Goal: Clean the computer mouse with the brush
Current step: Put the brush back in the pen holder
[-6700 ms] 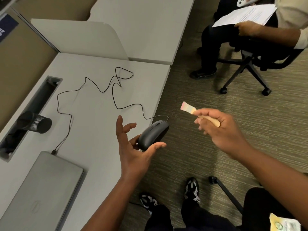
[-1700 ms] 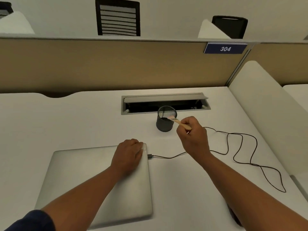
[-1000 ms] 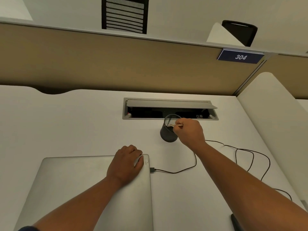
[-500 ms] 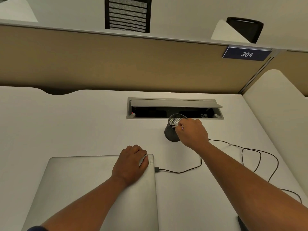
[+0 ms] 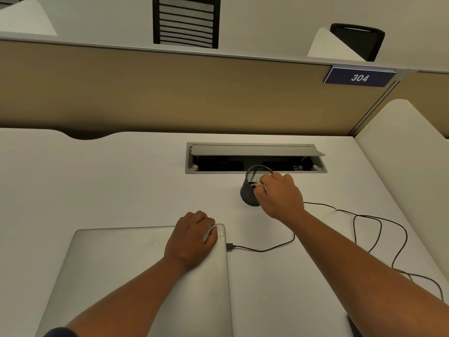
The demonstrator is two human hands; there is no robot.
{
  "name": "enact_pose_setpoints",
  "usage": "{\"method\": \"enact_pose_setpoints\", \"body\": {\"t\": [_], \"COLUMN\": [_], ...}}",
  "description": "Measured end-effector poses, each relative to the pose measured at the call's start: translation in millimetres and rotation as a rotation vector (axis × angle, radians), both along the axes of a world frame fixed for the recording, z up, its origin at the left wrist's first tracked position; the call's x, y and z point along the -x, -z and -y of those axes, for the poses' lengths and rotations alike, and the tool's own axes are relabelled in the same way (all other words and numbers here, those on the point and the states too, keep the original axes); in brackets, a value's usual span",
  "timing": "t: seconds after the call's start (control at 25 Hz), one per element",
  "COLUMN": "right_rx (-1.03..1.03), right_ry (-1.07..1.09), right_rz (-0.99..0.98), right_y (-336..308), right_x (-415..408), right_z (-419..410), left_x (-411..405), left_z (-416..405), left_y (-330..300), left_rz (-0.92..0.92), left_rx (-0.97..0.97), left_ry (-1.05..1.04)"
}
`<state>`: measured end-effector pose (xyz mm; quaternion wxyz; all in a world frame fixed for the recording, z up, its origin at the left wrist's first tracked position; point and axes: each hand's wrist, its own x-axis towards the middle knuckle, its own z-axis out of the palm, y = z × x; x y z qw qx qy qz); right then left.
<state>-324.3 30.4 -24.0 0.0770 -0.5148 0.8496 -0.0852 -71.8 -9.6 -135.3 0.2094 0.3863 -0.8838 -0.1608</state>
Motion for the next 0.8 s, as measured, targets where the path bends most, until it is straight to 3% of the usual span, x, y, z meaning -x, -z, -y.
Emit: {"method": "enact_pose_setpoints", "body": {"t": [0.36, 0.6, 0.8], "right_rx": [0.017, 0.2, 0.219], "right_ry": [-0.004, -0.002, 0.023], "right_rz": [-0.013, 0.004, 0.062], "right_y": [2.4, 5.1, 7.0], "right_x": [-5.7, -13.0, -26.0], "right_z": [-10.7, -19.1, -32.9], "left_x": [0.0, 0.9, -1.4], "left_z": [0.4, 2.3, 4.2], "left_y": [1.3, -3.7, -14.1], "left_rz": [-0.007, 0.005, 0.047], "left_rx": [0.0, -0.029, -0.072], "left_ry": [-0.001, 0.01, 0.049]}}
